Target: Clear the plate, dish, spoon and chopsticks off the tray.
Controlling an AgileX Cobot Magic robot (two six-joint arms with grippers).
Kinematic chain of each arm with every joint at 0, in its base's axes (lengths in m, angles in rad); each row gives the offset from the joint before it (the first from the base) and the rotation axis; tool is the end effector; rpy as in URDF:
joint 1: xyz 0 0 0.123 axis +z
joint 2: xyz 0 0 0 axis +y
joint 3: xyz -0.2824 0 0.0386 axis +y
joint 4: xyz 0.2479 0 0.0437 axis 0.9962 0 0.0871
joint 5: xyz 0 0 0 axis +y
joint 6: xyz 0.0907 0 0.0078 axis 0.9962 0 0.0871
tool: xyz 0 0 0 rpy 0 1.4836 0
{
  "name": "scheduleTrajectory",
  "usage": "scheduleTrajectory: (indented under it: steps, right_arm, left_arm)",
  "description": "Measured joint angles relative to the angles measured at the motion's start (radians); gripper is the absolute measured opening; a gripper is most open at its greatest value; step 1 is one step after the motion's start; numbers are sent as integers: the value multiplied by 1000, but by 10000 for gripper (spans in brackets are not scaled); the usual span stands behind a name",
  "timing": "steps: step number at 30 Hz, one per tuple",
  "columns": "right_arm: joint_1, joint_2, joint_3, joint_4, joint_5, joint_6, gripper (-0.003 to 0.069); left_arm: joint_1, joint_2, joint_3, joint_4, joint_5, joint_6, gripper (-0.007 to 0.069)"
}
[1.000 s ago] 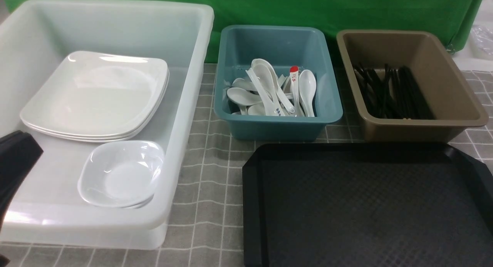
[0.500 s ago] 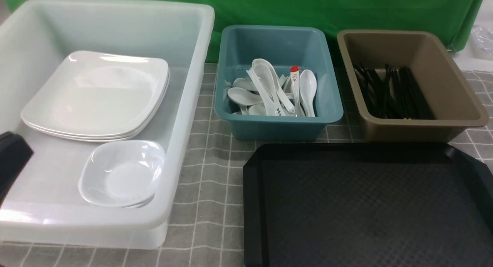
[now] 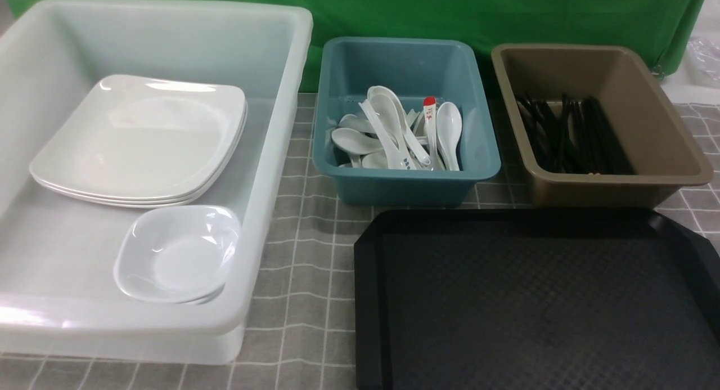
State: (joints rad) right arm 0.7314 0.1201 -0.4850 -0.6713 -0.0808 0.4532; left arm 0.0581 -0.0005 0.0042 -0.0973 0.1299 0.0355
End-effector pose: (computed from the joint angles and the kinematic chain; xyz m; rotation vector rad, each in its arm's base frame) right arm 0.0114 0.0163 0.3692 -0.5280 0.9286 0.4921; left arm 0.0565 0.0021 0.1999 -0.0865 1.6143 -0.0124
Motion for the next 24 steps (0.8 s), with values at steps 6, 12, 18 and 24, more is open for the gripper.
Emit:
scheduleTrajectory:
  steps: [6, 12, 18, 24]
  right_arm:
    - [0, 0, 0, 0, 0, 0, 151]
    - [0, 0, 0, 0, 0, 0, 165]
    - [0, 0, 0, 0, 0, 0, 176]
    - [0, 0, 0, 0, 0, 0, 185]
  left_arm:
    - [1, 0, 3, 1, 93, 26, 1]
    - [1, 0, 3, 18, 94, 34, 2]
    - [1, 0, 3, 19, 95, 36, 2]
    - [1, 0, 3, 19, 96, 36, 2]
